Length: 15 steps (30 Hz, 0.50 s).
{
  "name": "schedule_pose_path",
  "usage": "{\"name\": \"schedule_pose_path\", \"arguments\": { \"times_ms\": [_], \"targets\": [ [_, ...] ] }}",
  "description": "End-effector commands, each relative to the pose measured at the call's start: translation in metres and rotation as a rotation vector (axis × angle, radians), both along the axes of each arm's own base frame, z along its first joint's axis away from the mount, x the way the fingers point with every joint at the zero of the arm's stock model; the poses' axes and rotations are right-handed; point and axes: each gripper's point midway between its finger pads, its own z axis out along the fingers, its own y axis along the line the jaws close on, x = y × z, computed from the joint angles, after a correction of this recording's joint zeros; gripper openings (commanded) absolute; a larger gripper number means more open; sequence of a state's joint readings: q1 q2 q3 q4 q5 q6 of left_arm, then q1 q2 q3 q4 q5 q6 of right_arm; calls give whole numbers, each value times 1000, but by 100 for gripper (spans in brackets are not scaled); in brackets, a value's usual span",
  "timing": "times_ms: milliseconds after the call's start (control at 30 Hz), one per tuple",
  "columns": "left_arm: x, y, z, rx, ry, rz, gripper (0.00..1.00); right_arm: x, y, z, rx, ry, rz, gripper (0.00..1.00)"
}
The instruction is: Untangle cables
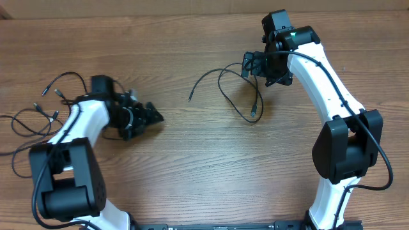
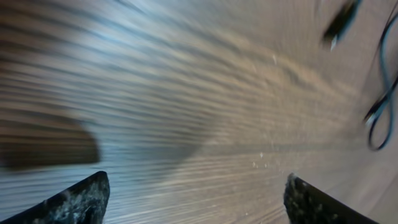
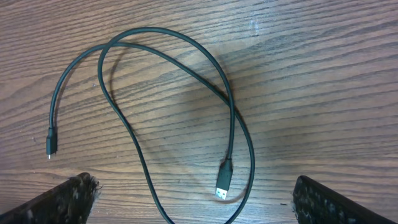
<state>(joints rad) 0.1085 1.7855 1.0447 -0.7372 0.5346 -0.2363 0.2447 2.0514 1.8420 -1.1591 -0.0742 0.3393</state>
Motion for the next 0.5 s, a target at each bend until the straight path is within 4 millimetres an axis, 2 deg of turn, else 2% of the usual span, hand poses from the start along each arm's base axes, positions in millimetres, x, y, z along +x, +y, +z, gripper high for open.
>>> {"name": "schedule_pose_path", "arguments": {
  "times_ms": [0,33,300,467],
  "targets": [
    [-10,-21,-8,20,21,-66,96,2,2,6,6,-19,5,100],
    [-12,-30,-9,26,17,-96,100,2,2,6,6,-19,5,100],
    [-22,-80,-23,101,-33,-241,100,2,2,6,6,-19,5,100],
    [-24,-105,-30,169,-89,-312,87,2,2,6,6,-19,5,100]
  ]
}}
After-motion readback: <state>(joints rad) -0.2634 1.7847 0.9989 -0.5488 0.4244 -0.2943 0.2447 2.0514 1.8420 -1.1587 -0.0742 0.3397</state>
